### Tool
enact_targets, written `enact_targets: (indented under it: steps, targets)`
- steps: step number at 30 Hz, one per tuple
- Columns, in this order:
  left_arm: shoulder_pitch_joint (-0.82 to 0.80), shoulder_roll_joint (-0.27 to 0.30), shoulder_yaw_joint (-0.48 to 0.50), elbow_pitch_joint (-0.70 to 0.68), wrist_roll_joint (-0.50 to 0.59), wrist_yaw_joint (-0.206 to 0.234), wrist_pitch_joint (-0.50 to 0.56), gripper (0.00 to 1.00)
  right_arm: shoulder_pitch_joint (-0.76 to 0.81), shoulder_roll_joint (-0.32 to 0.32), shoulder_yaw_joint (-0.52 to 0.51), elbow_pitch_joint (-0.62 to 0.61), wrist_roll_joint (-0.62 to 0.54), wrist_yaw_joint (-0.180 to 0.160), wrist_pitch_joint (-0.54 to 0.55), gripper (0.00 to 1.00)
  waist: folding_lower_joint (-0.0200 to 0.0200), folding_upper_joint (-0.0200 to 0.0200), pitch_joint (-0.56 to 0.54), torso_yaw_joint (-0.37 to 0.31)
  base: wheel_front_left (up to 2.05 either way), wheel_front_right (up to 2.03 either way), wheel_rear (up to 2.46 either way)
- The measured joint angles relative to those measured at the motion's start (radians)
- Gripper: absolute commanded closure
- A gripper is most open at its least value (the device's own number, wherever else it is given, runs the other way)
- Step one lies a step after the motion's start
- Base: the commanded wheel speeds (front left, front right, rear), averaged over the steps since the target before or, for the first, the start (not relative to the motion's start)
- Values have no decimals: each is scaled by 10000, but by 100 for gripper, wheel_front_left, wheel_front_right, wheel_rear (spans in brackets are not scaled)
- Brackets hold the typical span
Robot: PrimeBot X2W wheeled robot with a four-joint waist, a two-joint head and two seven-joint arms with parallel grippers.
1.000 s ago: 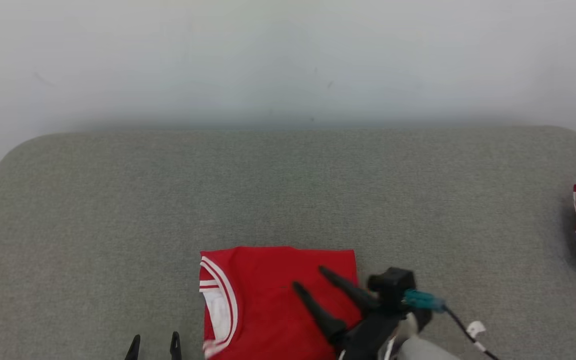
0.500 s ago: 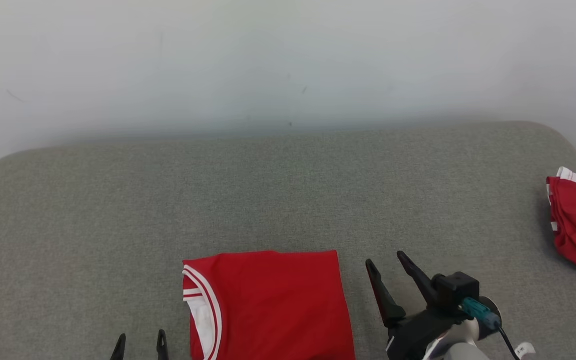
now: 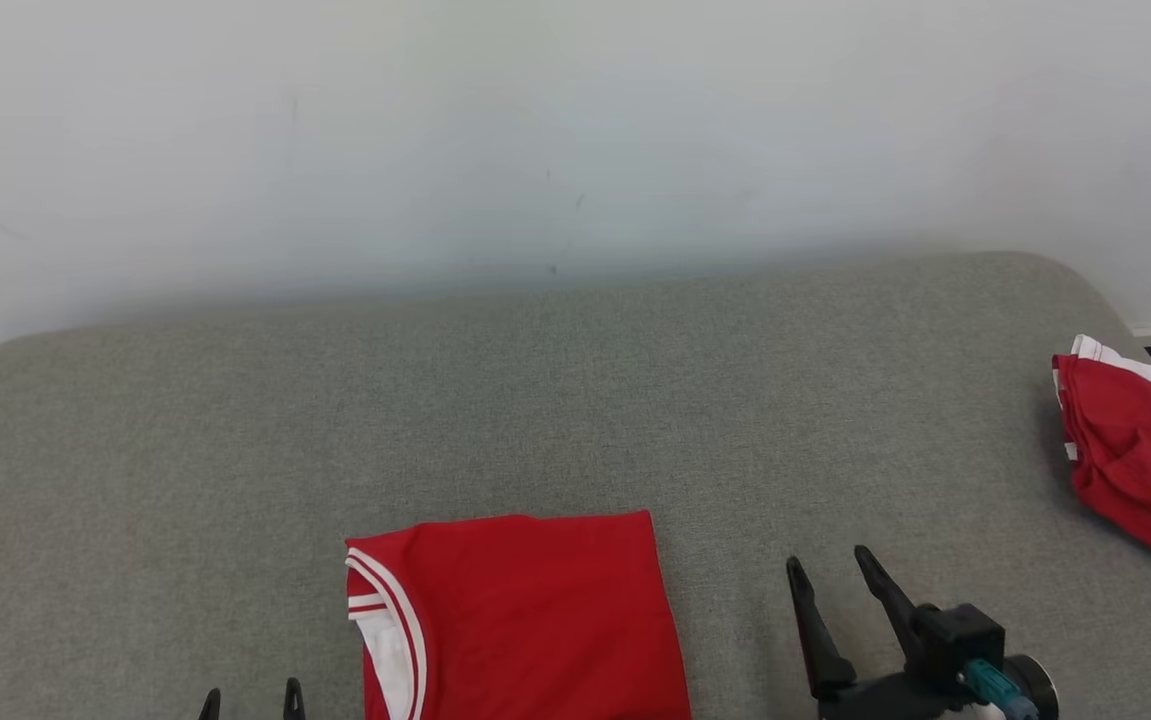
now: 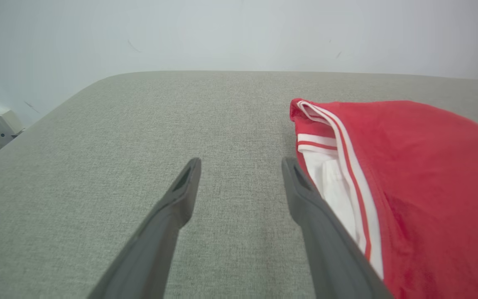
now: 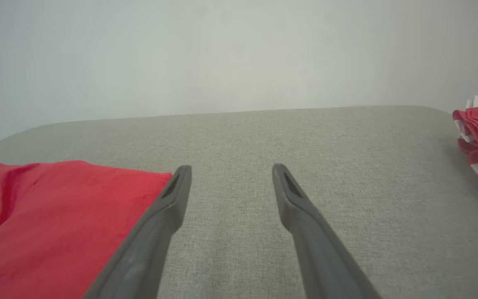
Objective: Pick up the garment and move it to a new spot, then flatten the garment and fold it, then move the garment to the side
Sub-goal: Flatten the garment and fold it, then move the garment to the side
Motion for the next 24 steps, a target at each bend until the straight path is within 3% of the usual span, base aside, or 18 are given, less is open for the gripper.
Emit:
enact_targets:
  steps: [24]
  targets:
    - [708,2,268,-153,25,-117,0,0,1313,134,-322,-362,-35,0,0,0,0,-1,-577,-150,0,0,0]
